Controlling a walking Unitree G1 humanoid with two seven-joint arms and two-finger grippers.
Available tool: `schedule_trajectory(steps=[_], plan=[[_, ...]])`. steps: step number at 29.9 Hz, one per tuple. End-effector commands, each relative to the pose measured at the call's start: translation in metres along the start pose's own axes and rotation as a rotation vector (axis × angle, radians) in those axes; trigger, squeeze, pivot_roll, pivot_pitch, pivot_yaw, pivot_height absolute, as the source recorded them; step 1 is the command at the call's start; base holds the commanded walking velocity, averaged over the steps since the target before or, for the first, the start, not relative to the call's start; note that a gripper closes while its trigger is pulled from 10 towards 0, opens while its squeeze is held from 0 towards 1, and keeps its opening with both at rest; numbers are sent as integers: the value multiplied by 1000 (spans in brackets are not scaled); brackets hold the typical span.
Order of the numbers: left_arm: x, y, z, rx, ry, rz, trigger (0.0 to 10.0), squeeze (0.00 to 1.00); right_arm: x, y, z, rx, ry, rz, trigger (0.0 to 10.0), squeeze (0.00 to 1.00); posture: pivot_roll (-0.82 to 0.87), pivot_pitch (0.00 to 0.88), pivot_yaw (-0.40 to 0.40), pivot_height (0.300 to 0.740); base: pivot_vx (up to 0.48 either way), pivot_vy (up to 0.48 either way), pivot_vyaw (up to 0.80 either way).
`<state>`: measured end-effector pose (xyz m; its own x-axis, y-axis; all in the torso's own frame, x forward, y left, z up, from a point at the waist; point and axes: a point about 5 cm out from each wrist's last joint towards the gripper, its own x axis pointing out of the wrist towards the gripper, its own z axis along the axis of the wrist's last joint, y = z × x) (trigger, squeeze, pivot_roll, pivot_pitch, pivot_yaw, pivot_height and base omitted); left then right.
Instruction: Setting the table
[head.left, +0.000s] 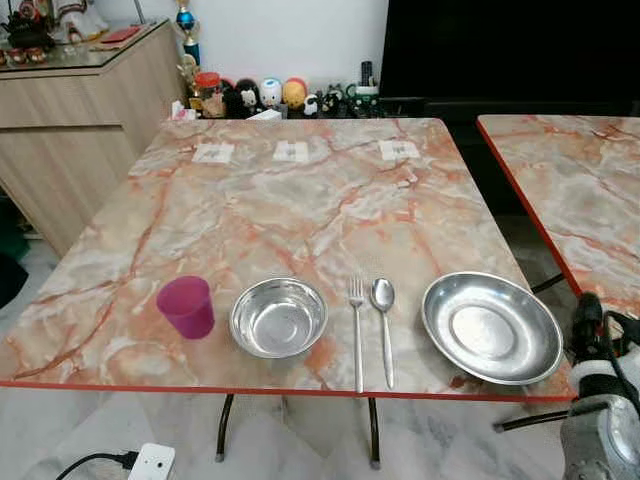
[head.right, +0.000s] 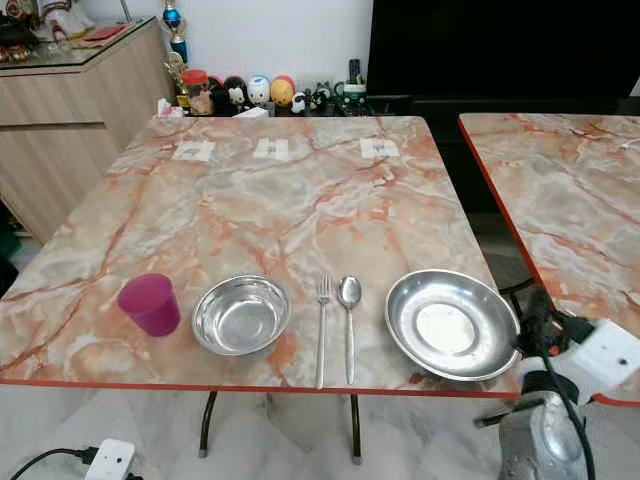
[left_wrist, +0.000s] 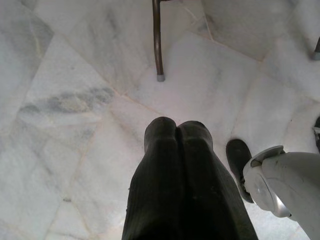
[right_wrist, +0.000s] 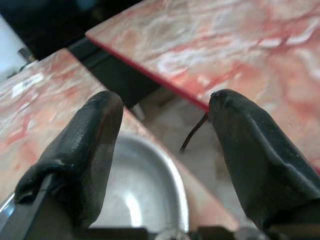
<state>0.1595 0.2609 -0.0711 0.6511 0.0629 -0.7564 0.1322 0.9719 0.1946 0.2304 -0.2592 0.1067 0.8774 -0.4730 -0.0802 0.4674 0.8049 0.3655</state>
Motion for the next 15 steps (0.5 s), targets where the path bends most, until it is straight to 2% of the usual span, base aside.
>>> schedule_trajectory(steps=[1, 5, 8, 11, 12, 15], plan=[[-2, 1, -5, 1, 24, 8, 10000, 0, 1, 2, -1, -2, 27, 28, 10000, 0, -14, 19, 20, 740, 0, 0, 0], [-2, 2, -7, 3, 27, 9, 10000, 0, 2, -3, -10, 64, 99, 7, 10000, 0, -13, 17, 21, 740, 0, 0, 0], [-3, 2, -7, 4, 29, 9, 10000, 0, 2, -7, -17, 68, 167, -6, 10000, 0, -6, 17, 20, 740, 0, 0, 0], [-3, 3, -8, 6, 28, 8, 10000, 0, 2, -12, -17, 77, 166, -40, 10000, 0, -3, 16, 20, 740, 0, 0, 0], [-3, 3, -8, 6, 26, 8, 10000, 0, 3, -16, -20, 109, 187, -72, 10000, 0, -5, 16, 23, 740, 0, 0, 0], [-4, 3, -9, 15, 26, 2, 10000, 0, 4, -15, -23, 177, 193, -75, 10000, 0, -4, 17, 25, 740, 0, 0, 0]])
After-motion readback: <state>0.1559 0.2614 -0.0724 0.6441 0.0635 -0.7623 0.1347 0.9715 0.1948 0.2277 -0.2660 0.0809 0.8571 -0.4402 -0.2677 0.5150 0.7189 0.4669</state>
